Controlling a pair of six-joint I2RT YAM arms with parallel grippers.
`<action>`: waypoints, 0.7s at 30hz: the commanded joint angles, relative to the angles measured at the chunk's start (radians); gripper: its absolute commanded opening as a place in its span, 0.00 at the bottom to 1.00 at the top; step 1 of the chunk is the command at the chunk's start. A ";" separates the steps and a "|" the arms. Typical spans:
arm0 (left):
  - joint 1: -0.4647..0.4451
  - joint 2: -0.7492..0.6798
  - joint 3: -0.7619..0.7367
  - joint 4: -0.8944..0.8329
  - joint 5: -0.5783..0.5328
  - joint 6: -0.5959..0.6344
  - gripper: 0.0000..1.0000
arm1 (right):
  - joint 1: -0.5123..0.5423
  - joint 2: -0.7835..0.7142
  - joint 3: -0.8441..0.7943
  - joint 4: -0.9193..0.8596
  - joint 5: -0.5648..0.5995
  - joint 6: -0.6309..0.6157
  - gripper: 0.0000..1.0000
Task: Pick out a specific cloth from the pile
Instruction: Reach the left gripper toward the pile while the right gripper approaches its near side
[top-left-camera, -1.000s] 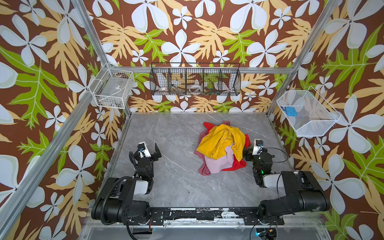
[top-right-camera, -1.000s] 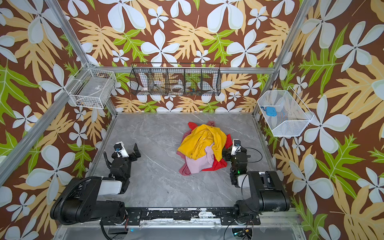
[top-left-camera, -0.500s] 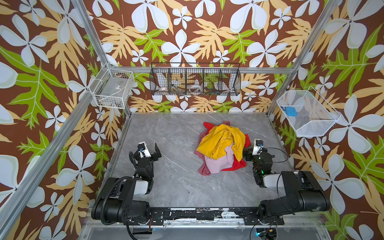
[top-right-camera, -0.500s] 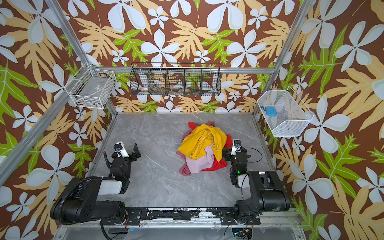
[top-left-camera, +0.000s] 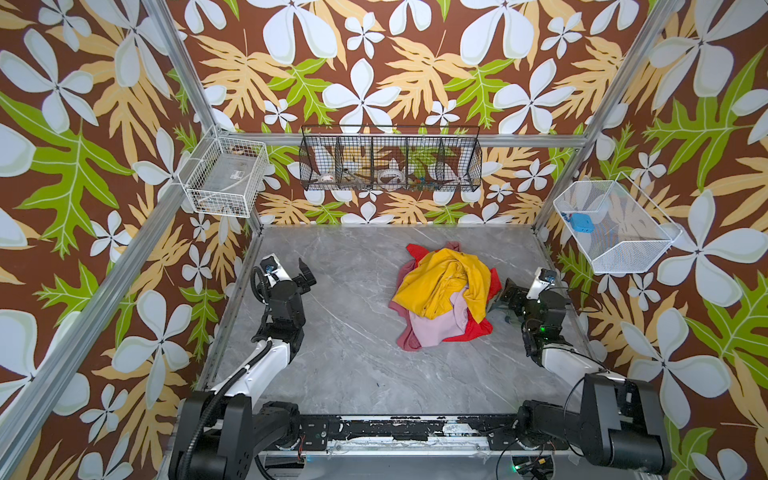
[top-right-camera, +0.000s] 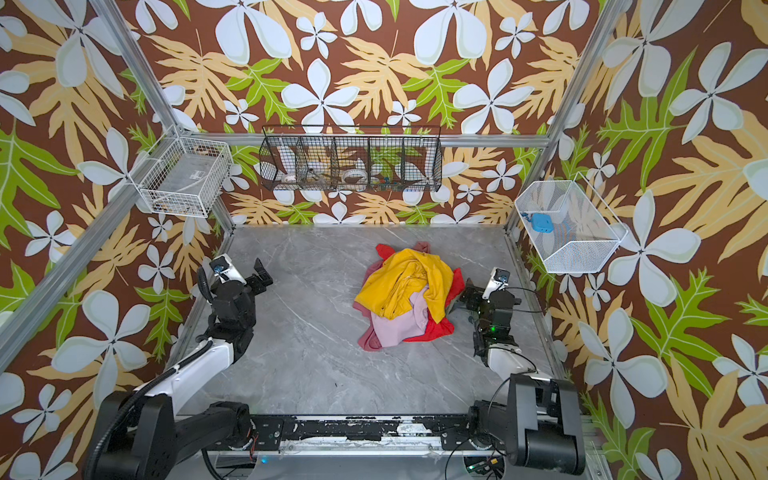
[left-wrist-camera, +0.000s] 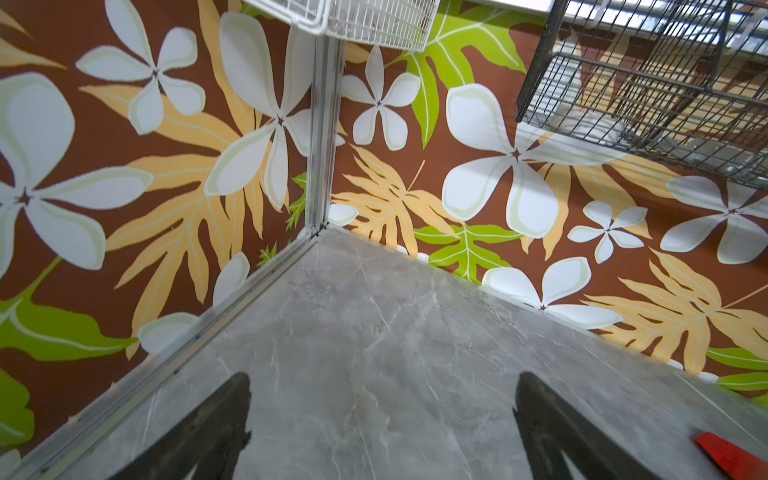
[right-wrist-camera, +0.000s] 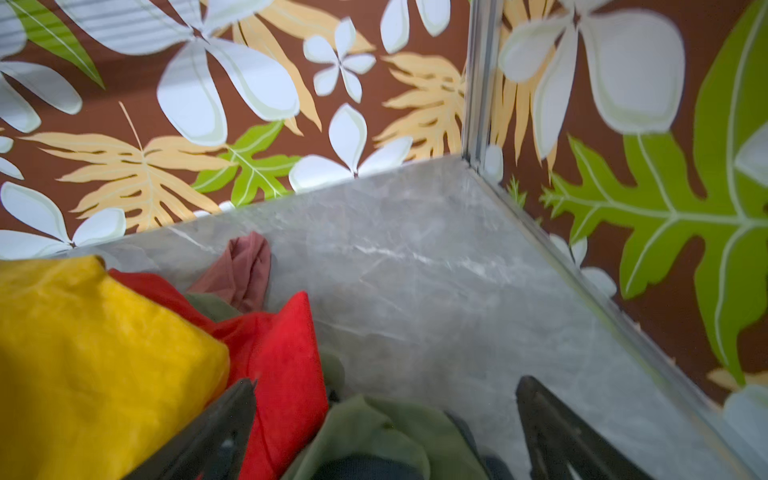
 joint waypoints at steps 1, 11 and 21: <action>-0.030 -0.069 -0.031 -0.167 0.006 -0.102 1.00 | -0.024 -0.049 0.027 -0.252 -0.064 0.122 0.98; -0.169 -0.165 -0.078 -0.272 0.043 -0.205 1.00 | -0.056 -0.117 -0.054 -0.283 -0.331 0.532 0.88; -0.300 -0.132 -0.104 -0.215 0.080 -0.171 0.99 | -0.049 -0.361 -0.185 -0.423 -0.390 0.613 0.79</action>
